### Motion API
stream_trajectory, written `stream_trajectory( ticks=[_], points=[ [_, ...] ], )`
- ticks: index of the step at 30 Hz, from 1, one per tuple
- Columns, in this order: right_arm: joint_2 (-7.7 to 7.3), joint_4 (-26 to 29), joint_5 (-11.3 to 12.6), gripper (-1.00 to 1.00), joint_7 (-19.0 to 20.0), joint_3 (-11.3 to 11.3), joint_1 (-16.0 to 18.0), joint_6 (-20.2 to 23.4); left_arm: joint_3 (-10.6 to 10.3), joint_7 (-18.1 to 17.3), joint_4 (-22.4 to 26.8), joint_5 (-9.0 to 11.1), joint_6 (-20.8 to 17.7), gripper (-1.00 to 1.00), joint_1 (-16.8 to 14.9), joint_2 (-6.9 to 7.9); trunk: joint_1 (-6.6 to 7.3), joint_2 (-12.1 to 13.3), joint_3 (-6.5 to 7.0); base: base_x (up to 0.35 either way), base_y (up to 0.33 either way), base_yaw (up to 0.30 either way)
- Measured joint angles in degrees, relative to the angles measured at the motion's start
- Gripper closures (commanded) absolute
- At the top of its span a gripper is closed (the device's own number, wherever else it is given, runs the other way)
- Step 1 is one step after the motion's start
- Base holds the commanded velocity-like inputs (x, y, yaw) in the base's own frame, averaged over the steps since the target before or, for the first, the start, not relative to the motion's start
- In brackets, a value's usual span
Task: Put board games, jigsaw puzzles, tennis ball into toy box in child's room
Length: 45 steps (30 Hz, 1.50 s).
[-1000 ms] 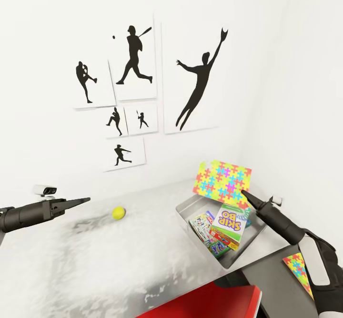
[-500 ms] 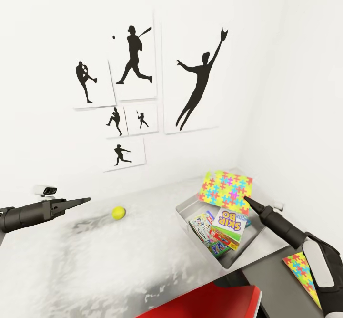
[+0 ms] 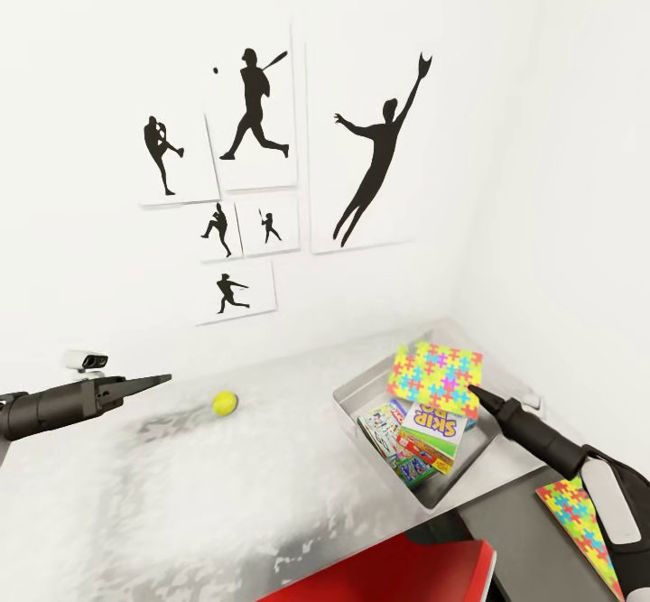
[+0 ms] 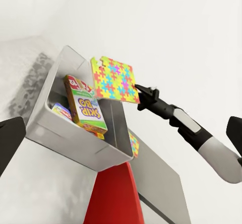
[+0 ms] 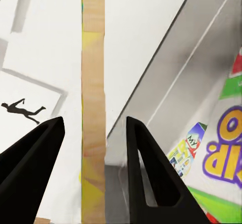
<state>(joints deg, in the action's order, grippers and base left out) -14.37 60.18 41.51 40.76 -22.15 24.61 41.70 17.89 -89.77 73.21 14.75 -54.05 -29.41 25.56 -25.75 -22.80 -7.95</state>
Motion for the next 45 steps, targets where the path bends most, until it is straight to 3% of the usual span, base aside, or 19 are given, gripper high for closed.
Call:
stream_trajectory(
  ticks=[6, 10, 23, 39, 45],
  points=[
    [-0.1, -0.06, 0.25, 1.0, -4.98, -0.29, 0.25, 1.14, 0.03, 0.0, 0.0, 0.01, 0.0, -1.0, 0.0, 0.0, 0.0, 0.0, 0.0, 0.0, 0.0, 0.0],
    [-0.06, -0.99, 0.4, 1.0, -7.44, -0.37, 2.64, 3.09, 0.04, 0.0, 0.0, 0.04, 0.0, -1.0, 0.0, 0.0, 0.0, 0.0, 0.0, 0.0, 0.0, 0.0],
    [-0.06, -3.31, 0.3, 1.0, -13.22, -0.39, 5.54, 4.0, -0.04, 0.0, 0.0, 0.05, -0.01, -1.0, -0.05, 0.05, 0.0, 0.0, 0.0, 0.0, 0.0, 0.0],
    [-0.25, -6.51, 0.25, 1.0, -14.1, -0.32, 7.78, 4.16, -0.04, 0.0, 0.0, 0.05, -0.01, -1.0, -0.04, 0.08, 0.0, 0.0, 0.0, 0.0, 0.0, 0.0],
    [-1.22, -8.31, 0.06, 1.0, -14.08, -0.35, 8.6, 4.14, -0.04, 0.0, 0.0, 0.05, -0.01, -1.0, -0.05, 0.09, 0.0, 0.0, 0.0, 0.0, 0.0, 0.0]
  ],
)
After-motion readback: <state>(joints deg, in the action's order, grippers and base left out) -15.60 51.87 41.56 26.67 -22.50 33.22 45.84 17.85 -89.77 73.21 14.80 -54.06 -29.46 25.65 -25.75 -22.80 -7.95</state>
